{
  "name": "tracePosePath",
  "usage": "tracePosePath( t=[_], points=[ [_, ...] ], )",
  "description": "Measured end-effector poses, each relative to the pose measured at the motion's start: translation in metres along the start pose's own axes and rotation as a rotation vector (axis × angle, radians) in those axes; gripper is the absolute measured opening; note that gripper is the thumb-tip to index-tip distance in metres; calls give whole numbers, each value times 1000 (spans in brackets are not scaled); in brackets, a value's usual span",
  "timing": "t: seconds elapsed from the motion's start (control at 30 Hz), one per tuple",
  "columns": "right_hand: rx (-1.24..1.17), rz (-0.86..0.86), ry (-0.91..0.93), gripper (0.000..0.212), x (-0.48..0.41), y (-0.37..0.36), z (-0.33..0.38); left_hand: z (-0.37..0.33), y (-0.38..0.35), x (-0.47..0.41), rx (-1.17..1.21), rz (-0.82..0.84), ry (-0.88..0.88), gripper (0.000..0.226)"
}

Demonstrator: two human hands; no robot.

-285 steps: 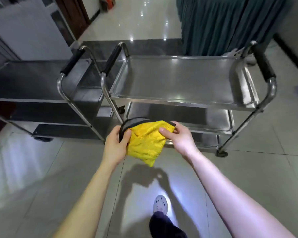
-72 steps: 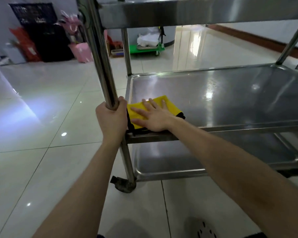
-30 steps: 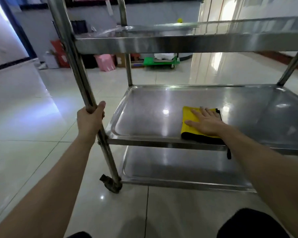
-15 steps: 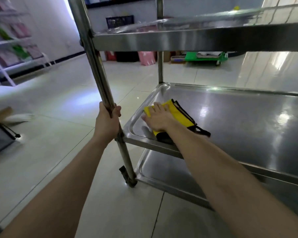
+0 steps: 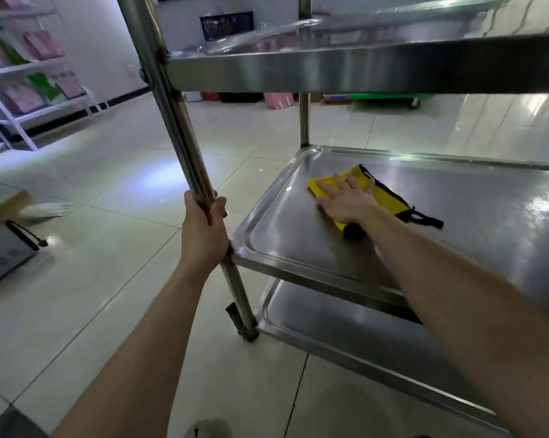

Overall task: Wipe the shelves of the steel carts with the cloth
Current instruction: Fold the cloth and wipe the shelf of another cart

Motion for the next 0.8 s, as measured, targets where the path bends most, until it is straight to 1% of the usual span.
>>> tracePosePath(
  t=[0.07,0.13,0.2,0.27,0.3,0.33,0.37,0.47,0.5,0.53,0.6,0.67,0.73,0.77,0.8],
  points=[
    [9,-3,80,64,0,-3,38,1,0,-1,11,6,-10,12],
    [45,2,267,63,13,-17,90,3,1,0,18,7,-24,12],
    [99,9,497,65,38,-37,129,3,1,1,21,2,-25,12],
    [82,40,696,65,57,-42,140,1,1,2,21,1,-20,13],
    [56,56,747,66,57,-35,133,0,1,2,18,3,-19,14],
    [48,51,750,68,48,-26,119,-1,0,2,12,7,-21,15],
    [61,30,696,69,34,-16,99,-1,0,2,5,12,-23,15],
    [107,12,348,62,-8,9,39,0,0,0,-10,8,-24,13],
    [90,14,269,60,-14,11,31,0,1,0,-13,2,-25,14],
    [75,13,241,60,-15,11,33,2,2,-1,-16,-5,-29,15],
    [70,15,311,60,4,4,57,4,2,-1,-25,-9,-30,15],
    [71,12,496,60,39,-12,89,4,3,-1,-27,-10,-37,14],
    [83,59,713,60,83,-28,109,4,4,-1,-19,-21,-29,16],
    [86,81,766,60,99,-30,107,4,4,0,-13,-29,-21,17],
    [70,94,763,60,109,-26,95,4,5,0,-9,-35,-13,17]
  ],
)
Point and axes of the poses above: each hand's wrist, its own x-axis away from the middle knuckle, its own y-axis out of the back of the hand, z = x × y, the point moved 7 cm from there along -x, towards the middle knuckle, and after that the axes turned 7 degrees about y, right-handed, at the moved point
